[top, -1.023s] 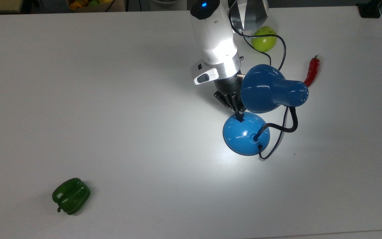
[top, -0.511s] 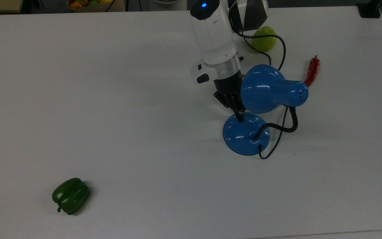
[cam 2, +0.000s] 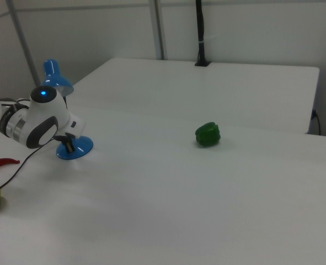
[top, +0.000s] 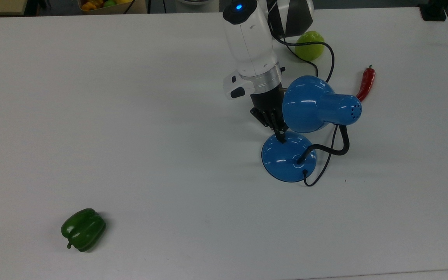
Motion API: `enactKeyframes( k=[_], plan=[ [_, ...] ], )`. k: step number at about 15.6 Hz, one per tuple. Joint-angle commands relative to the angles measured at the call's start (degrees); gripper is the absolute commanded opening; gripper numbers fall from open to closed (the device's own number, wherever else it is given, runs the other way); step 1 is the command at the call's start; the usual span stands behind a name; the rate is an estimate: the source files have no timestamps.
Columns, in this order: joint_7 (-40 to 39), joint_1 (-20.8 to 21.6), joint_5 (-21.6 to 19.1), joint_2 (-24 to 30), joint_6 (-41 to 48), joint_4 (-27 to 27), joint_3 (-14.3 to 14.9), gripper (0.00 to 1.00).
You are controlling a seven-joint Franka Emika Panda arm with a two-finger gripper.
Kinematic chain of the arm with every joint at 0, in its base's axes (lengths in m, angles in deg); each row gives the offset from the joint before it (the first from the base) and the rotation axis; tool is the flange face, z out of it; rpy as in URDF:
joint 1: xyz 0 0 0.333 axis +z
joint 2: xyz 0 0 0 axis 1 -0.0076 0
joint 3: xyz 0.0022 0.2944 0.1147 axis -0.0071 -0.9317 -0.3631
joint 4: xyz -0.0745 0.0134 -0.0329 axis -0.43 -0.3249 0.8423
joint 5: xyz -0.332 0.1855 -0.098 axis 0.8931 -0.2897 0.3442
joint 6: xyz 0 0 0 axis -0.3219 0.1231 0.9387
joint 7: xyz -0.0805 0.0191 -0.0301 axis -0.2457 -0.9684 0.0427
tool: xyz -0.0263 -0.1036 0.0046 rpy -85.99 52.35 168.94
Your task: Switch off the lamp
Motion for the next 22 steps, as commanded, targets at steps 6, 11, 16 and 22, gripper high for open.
enactKeyframes(
  k=[6,11,16,22],
  plan=[
    [-0.2,-1.9,-0.9,4.8,7.4,2.3,-0.2,0.00],
    [-5.7,-4.2,-0.2,8.9,14.1,3.6,0.0,0.00],
    [-13.0,-7.3,3.3,13.3,25.5,3.3,1.5,0.39],
    [-12.9,-7.4,12.5,20.0,43.8,2.5,5.3,1.00]
  ],
)
